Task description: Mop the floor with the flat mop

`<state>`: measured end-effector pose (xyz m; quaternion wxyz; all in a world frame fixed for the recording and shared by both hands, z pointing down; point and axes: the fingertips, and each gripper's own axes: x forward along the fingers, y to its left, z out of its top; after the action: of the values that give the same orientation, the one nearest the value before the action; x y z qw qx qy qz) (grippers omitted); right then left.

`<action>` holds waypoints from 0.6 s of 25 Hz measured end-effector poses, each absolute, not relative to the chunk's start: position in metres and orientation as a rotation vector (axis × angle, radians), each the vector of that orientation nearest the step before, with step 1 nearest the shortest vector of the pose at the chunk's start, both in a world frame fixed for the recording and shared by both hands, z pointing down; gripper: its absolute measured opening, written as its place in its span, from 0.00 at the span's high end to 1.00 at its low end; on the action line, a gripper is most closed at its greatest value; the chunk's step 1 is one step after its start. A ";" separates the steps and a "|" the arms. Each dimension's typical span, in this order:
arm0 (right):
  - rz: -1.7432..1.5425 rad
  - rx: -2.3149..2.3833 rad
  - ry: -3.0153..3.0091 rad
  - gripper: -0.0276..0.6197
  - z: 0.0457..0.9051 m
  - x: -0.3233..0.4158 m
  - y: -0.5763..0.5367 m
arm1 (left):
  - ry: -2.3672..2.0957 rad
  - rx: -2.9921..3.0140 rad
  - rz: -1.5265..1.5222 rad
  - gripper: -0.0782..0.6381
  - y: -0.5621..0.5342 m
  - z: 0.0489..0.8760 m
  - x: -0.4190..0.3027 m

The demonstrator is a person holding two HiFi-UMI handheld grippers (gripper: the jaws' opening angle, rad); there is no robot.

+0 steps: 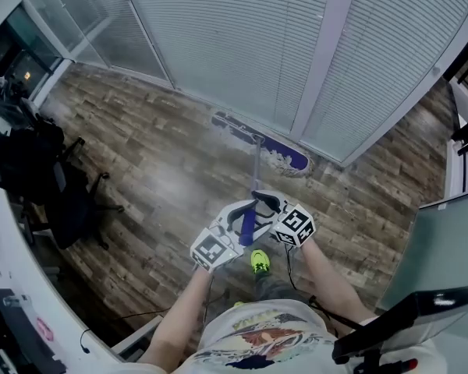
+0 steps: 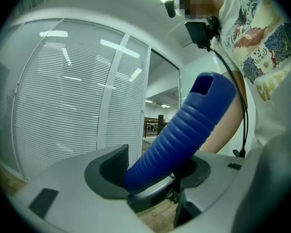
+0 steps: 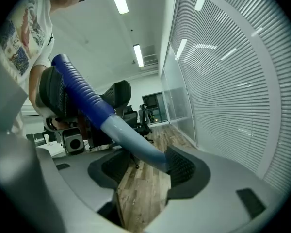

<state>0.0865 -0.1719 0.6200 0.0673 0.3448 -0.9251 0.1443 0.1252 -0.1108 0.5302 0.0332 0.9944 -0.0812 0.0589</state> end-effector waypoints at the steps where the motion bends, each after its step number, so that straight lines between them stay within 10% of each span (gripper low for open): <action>1: 0.443 1.043 -2.792 0.62 0.618 0.085 -0.173 | -0.263 3.053 0.175 0.57 -0.112 0.528 0.124; 15: 0.448 1.000 -2.780 0.61 0.618 -0.006 -0.026 | -0.301 3.024 0.197 0.57 0.033 0.530 0.032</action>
<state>-0.0064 -0.0257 0.6179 0.0764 0.3337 -0.9276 0.1494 0.0320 0.0335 0.5295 0.0481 0.9919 -0.0986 0.0647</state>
